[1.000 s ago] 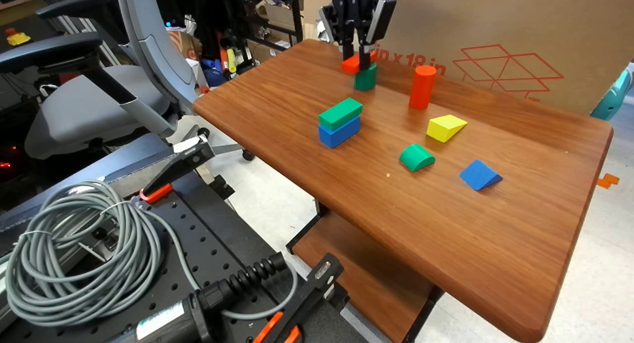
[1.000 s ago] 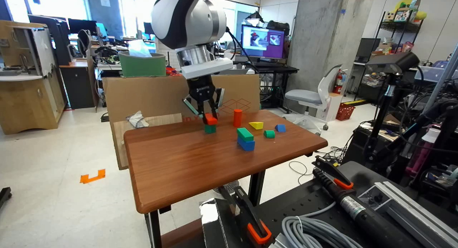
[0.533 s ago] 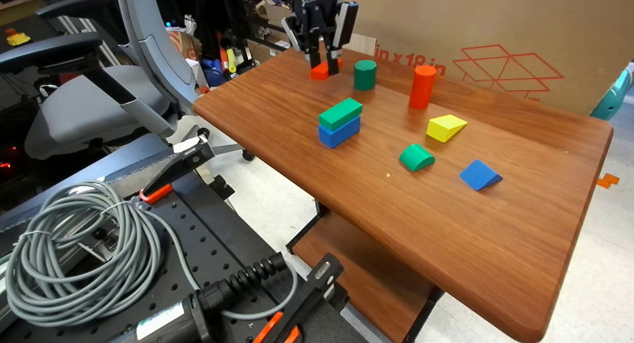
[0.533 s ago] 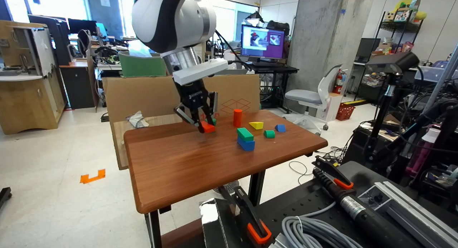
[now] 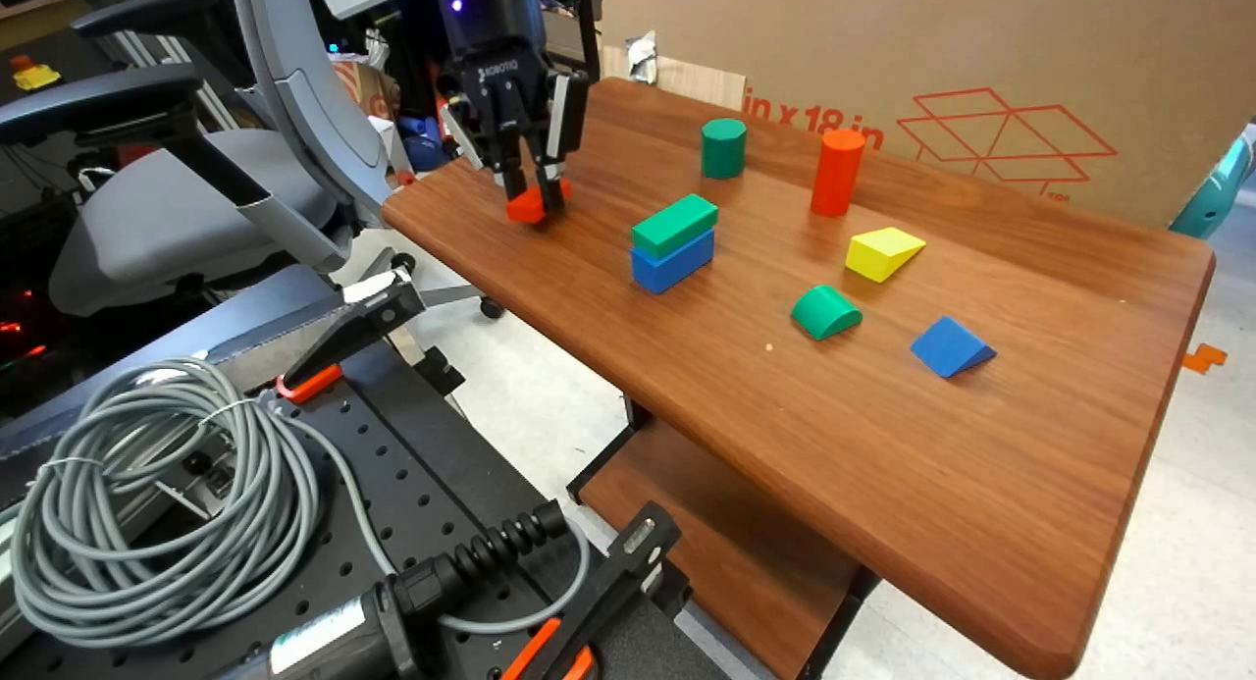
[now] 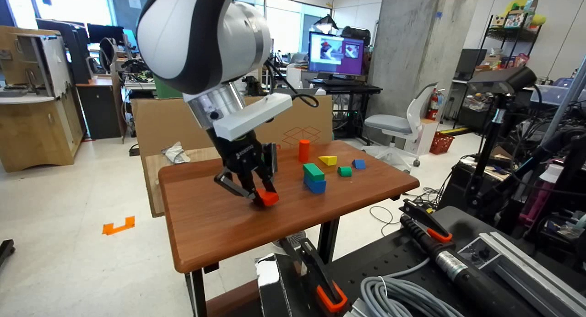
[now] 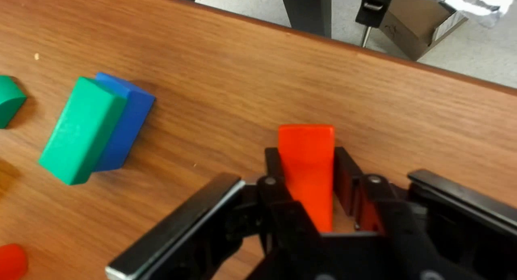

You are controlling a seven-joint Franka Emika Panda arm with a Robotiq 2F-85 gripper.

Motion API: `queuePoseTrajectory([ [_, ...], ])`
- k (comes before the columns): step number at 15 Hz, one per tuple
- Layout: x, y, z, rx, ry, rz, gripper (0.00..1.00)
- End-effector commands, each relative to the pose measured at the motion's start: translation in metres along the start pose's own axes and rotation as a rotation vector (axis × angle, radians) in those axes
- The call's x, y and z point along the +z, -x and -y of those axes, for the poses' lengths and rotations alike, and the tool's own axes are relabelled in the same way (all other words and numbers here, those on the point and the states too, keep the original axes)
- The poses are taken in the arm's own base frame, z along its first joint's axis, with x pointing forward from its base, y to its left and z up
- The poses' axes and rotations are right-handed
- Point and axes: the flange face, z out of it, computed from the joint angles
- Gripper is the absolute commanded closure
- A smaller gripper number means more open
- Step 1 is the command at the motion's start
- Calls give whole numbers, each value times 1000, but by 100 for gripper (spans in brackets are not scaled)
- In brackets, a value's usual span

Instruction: Move the orange object

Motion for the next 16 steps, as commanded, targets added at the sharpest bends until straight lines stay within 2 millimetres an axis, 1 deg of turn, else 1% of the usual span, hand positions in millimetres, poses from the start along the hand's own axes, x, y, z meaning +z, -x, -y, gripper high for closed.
queuePoseTrajectory([
  [1, 4, 10, 8, -14, -26, -30, 91],
  [3, 5, 10, 6, -14, -38, -33, 91],
  [4, 4, 11, 5, -15, -37, -31, 67],
  [5, 3, 13, 4, -17, -39, -32, 41],
  [6, 2, 16, 4, -24, -40, -29, 39],
  [7, 0, 21, 3, -31, -40, -33, 33],
  [8, -3, 28, 1, -41, -45, -39, 25],
  [9, -7, 35, -1, -52, -49, -44, 19],
  [10, -13, 45, -4, -65, -57, -55, 10],
  [11, -19, 55, -6, -84, -67, -68, 3],
  [12, -29, 70, -12, -90, -80, -76, 0],
  [13, -39, 86, -19, -111, -99, -90, 0],
  [16, -65, 124, -41, -100, -121, -117, 0],
])
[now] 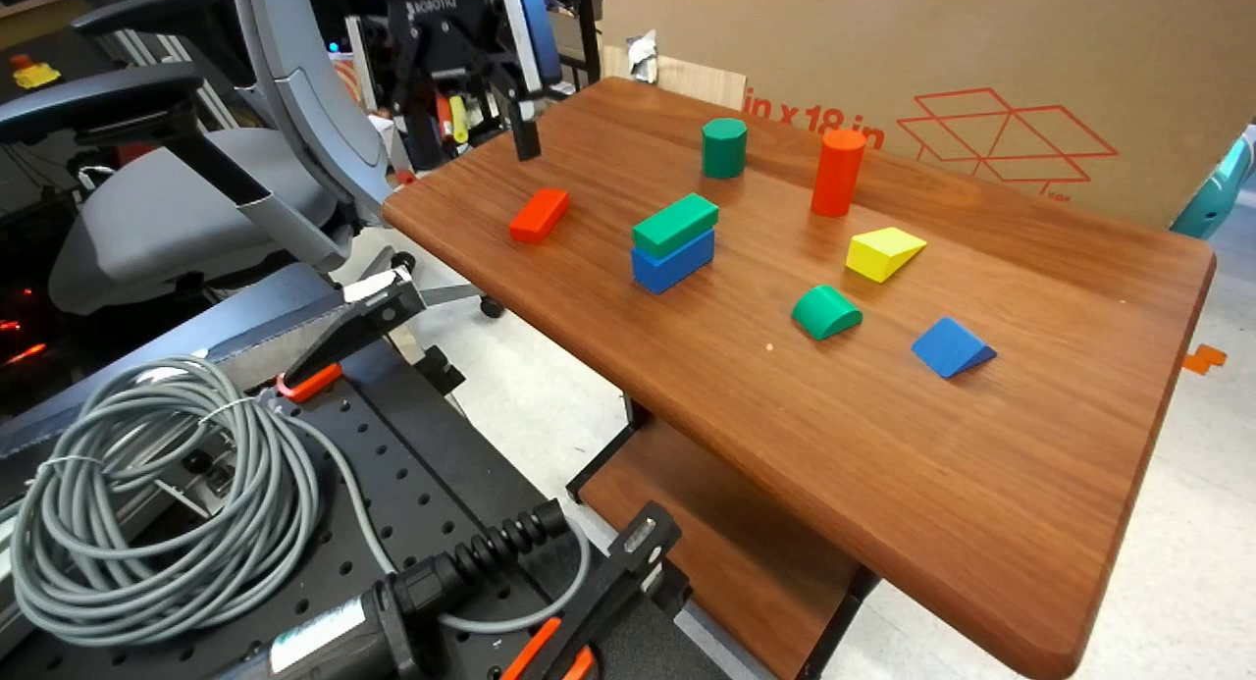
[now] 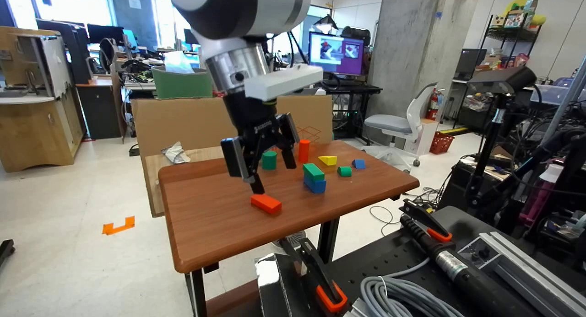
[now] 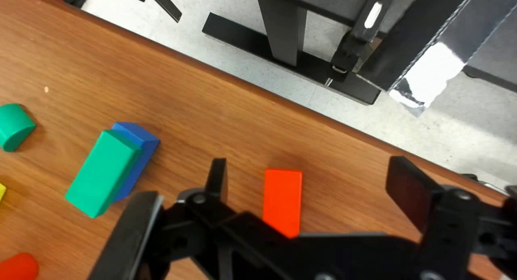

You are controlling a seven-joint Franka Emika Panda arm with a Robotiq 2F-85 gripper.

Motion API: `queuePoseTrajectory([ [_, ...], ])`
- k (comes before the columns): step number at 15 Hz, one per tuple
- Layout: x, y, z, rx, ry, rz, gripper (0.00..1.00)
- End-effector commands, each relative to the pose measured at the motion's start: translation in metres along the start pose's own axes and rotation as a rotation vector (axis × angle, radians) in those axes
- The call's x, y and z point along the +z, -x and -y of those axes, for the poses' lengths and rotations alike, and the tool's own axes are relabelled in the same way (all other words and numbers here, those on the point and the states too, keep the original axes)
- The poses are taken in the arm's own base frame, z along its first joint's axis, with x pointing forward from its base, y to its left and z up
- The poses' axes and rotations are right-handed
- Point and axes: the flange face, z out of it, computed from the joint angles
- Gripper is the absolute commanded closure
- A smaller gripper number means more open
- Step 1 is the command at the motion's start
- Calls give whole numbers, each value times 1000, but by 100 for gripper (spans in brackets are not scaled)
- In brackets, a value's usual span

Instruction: Move the orange object

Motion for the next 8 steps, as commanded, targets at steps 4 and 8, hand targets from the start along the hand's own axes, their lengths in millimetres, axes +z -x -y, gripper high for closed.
queuePoseTrajectory([
  [4, -73, 107, -37, 65, -5, -116, 0],
  [8, -109, 161, -56, 149, -15, -242, 0],
])
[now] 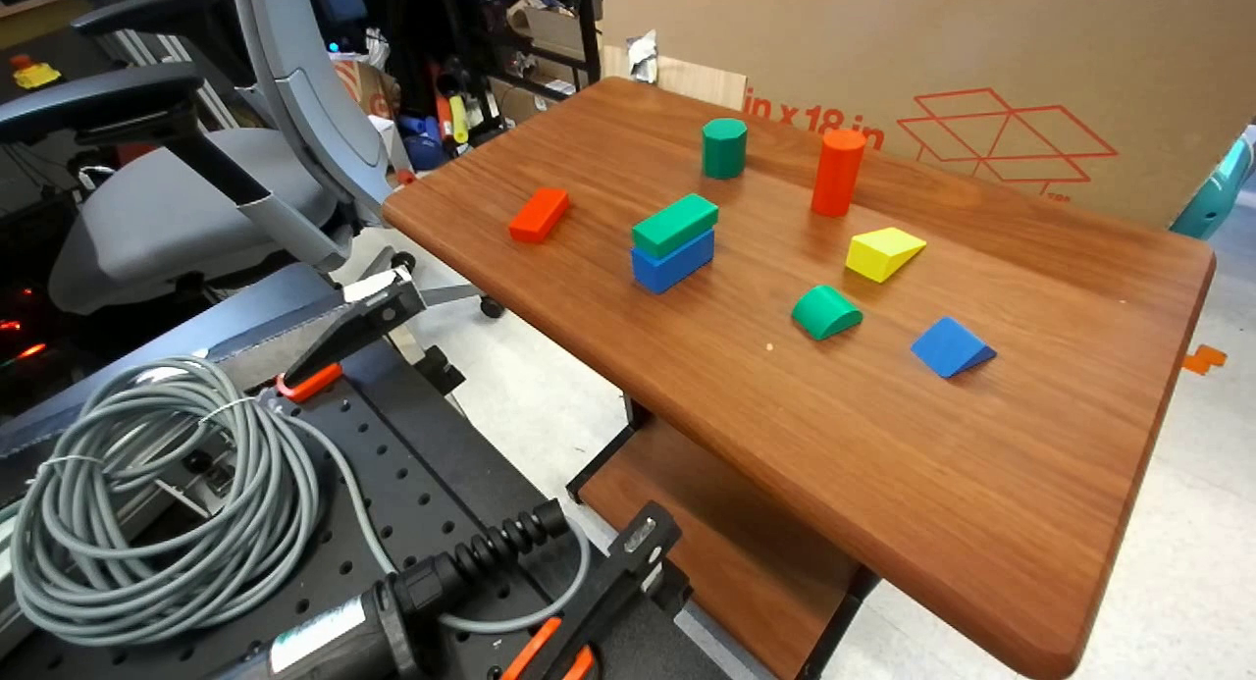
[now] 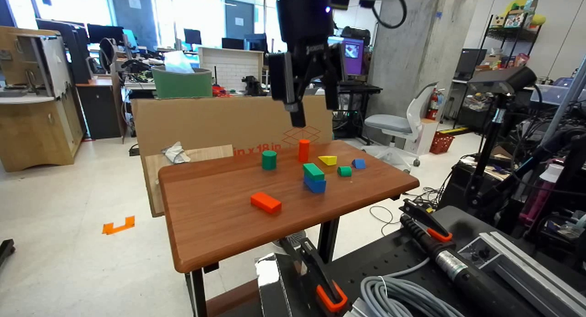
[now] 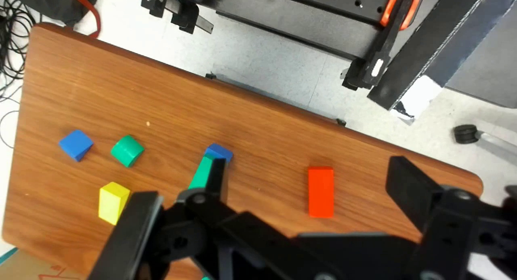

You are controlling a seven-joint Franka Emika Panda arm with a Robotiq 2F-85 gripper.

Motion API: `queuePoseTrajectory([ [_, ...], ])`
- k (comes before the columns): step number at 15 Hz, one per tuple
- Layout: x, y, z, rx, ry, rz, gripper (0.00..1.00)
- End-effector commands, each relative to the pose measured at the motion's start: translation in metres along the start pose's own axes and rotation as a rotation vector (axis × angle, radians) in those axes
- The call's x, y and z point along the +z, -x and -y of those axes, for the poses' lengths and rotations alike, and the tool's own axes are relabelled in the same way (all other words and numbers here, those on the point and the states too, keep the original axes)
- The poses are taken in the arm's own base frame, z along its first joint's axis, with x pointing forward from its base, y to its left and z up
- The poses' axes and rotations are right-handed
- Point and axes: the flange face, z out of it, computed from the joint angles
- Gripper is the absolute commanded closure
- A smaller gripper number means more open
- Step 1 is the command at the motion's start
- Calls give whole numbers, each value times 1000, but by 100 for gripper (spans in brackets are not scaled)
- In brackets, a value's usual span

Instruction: Move the orange object

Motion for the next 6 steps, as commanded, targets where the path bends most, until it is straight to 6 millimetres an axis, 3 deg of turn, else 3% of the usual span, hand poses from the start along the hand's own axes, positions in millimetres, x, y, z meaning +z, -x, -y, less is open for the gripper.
queuePoseTrajectory([
  [1, -34, 57, -22, 62, -31, -89, 0],
  [2, -21, 24, -11, 42, -10, -45, 0],
  [4, -30, 35, -15, 51, -6, -66, 0],
  [6, -25, 32, -11, 42, -6, -53, 0],
])
